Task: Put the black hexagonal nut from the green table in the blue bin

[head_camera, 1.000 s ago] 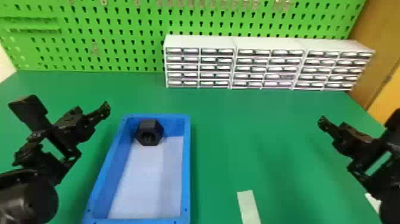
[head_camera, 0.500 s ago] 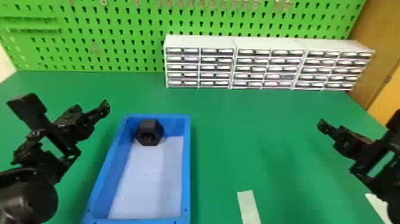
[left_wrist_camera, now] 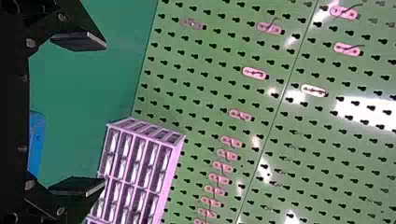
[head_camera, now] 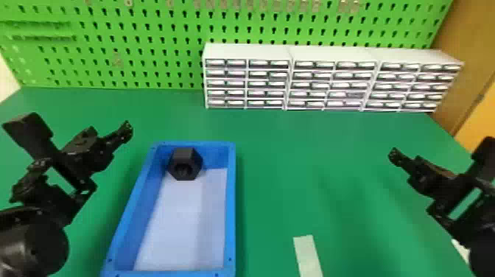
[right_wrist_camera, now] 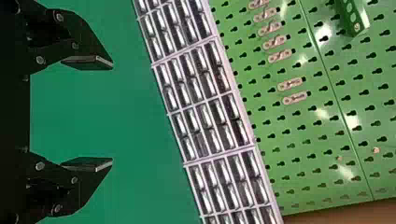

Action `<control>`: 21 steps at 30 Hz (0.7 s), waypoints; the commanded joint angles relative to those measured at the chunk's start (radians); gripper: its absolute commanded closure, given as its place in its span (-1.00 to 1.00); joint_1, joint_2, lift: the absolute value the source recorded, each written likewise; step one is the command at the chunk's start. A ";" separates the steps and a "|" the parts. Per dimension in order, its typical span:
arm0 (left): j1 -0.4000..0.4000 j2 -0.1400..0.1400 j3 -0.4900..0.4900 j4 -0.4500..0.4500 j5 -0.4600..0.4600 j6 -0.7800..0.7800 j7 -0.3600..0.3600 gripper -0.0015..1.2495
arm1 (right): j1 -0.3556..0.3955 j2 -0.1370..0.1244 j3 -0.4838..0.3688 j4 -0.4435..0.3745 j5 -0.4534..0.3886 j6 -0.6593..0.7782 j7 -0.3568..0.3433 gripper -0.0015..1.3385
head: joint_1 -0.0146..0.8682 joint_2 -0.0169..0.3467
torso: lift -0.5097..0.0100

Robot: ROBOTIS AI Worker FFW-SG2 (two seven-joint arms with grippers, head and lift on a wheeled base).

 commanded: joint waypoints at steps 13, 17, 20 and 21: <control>-0.007 0.000 -0.032 0.000 0.023 0.001 0.012 -0.61 | -0.019 0.001 0.037 0.013 0.037 -0.039 -0.001 -0.22 | 0.60 -0.86 | 0.59; -0.006 0.000 -0.035 0.000 0.023 0.001 0.016 -0.61 | -0.031 -0.004 0.054 0.020 0.045 -0.051 0.001 -0.22 | 0.60 -0.86 | 0.59; -0.007 0.000 -0.038 0.000 0.023 0.001 0.018 -0.61 | -0.042 -0.009 0.069 0.027 0.046 -0.054 0.001 -0.21 | 0.60 -0.86 | 0.59; -0.009 0.000 -0.038 0.000 0.023 0.001 0.020 -0.61 | -0.043 -0.009 0.075 0.032 0.045 -0.055 0.001 -0.22 | 0.60 -0.86 | 0.59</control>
